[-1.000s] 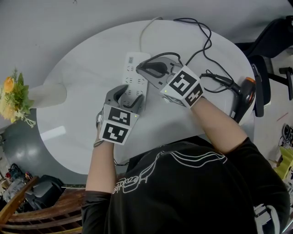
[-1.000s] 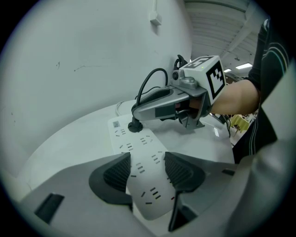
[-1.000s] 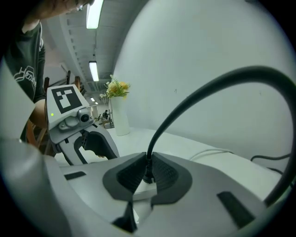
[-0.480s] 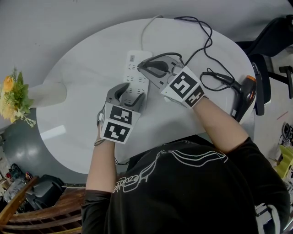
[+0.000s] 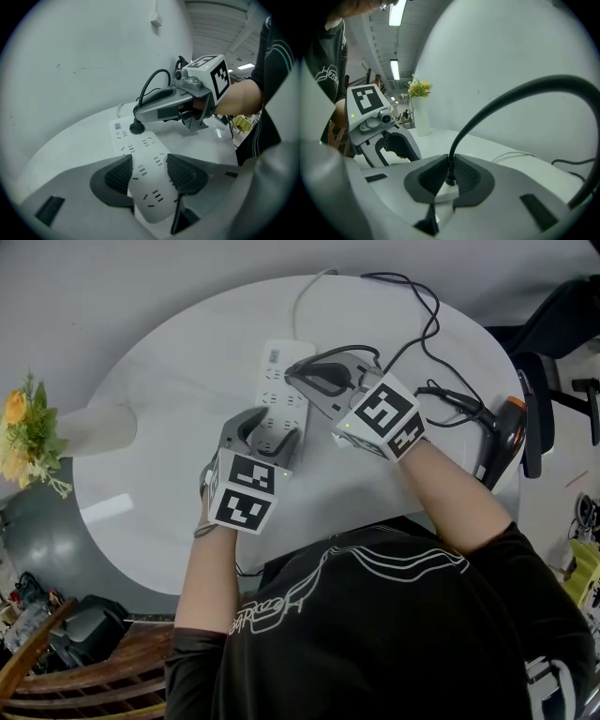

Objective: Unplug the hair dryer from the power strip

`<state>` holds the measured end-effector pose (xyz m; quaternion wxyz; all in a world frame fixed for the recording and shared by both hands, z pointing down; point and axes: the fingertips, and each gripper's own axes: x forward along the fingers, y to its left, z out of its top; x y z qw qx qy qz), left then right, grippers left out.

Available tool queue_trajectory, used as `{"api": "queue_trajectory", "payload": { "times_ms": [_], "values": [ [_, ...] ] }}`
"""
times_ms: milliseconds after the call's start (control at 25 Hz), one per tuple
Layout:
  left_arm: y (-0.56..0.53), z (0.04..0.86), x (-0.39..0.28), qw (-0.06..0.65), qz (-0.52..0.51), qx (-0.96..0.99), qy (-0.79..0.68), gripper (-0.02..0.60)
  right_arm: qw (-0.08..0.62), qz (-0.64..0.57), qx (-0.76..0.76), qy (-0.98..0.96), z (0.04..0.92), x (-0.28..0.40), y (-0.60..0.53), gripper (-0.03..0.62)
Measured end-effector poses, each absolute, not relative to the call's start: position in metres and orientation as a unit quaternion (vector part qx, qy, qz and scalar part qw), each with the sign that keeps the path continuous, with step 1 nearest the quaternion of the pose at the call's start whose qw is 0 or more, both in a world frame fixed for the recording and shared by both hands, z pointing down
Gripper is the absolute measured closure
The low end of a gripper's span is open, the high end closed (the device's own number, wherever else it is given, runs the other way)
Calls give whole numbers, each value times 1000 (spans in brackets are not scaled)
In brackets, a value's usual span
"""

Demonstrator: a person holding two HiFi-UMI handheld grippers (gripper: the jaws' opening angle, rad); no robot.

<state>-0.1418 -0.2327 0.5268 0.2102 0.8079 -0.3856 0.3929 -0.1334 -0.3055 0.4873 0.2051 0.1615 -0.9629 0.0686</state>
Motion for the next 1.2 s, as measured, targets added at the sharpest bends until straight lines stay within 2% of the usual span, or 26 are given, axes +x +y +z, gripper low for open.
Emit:
{"api": "queue_trajectory", "payload": {
  "times_ms": [400, 680, 960, 1200],
  "values": [
    [-233, 527, -141, 206, 391, 811, -383, 347, 241, -10, 148, -959, 487, -138, -298, 571],
    [-232, 527, -142, 209, 389, 812, -383, 348, 190, 111, 159, -962, 489, -128, -308, 569],
    [-233, 527, -142, 208, 387, 813, -383, 348, 188, 29, 148, -971, 460, -138, -302, 571],
    [-232, 527, -142, 210, 385, 812, -386, 348, 181, 36, 171, -968, 451, -126, -313, 569]
  ]
}}
